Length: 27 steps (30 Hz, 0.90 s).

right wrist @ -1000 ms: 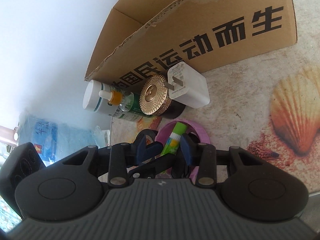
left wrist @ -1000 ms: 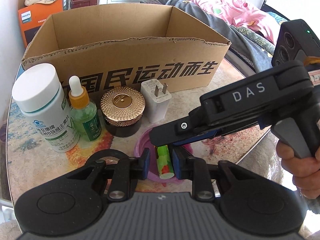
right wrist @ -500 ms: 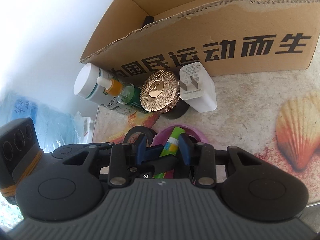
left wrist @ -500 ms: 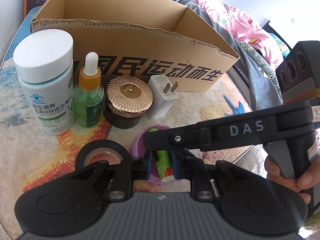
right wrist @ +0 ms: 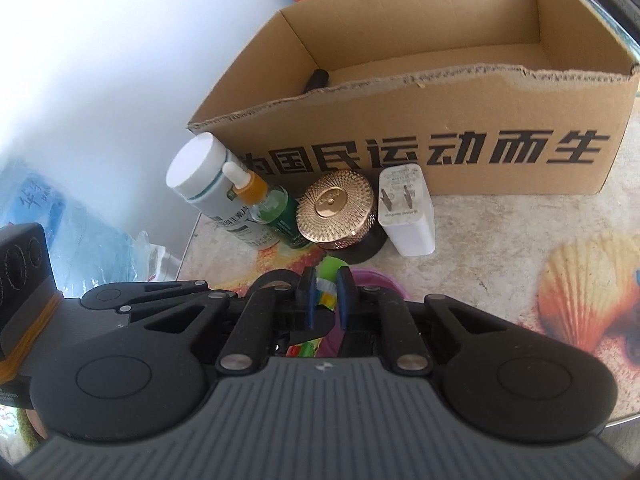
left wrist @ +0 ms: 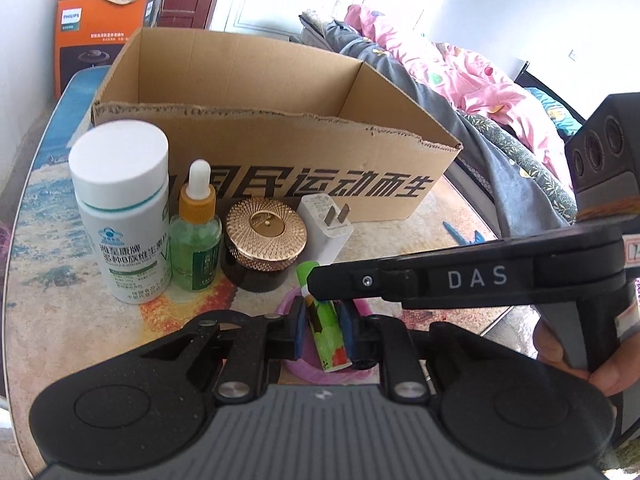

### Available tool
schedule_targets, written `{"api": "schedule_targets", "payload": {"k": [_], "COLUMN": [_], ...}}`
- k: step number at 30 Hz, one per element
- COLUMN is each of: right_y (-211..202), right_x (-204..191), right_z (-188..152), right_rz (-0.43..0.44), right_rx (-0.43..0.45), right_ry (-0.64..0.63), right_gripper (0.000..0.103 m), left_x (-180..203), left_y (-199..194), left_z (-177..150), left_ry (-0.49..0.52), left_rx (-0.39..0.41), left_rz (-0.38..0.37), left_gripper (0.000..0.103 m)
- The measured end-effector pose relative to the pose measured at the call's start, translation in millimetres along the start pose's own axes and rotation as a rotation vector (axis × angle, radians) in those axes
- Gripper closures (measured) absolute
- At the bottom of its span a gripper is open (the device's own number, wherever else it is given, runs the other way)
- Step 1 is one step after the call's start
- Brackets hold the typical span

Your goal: Organize rigid objects

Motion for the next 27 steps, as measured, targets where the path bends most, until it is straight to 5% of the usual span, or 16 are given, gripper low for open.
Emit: {"api": "schedule_targets", "payload": {"k": [13,18,22,27], "right_y": [-52,-64,-76,-76], "right_x": [-68,-71,-57,-6], "right_z": [65,100,97,67], "right_rz": [0.083,0.164,0.187,0.239], "right_rx": [0.22,0.253,0.254,0.191], "right_ry": [-0.22,-0.195,-0.163,0.034], "right_gripper": [0.097,0.097,0.095,0.094], "left_x": [3,0,0,2], "left_y": [-69,-72,-72,-54], "left_z": [74,109,101,66], "left_ry": [-0.021,-0.036,-0.032,0.015], "left_rx": [0.208,0.237,0.229,0.143], "left_rz": [0.052,0.047,0.043,0.038], "left_gripper": [0.093,0.094,0.092,0.085]}}
Point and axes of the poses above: each gripper's, at about its wrist camera, not at the fingertips, and y roughly the way its jaws point, x to its right, z to its top, the point moved 4 cm from there along y, roughly the way its jaws point, and after that the axes turned 9 degrees about z, right-handed, at the moved point
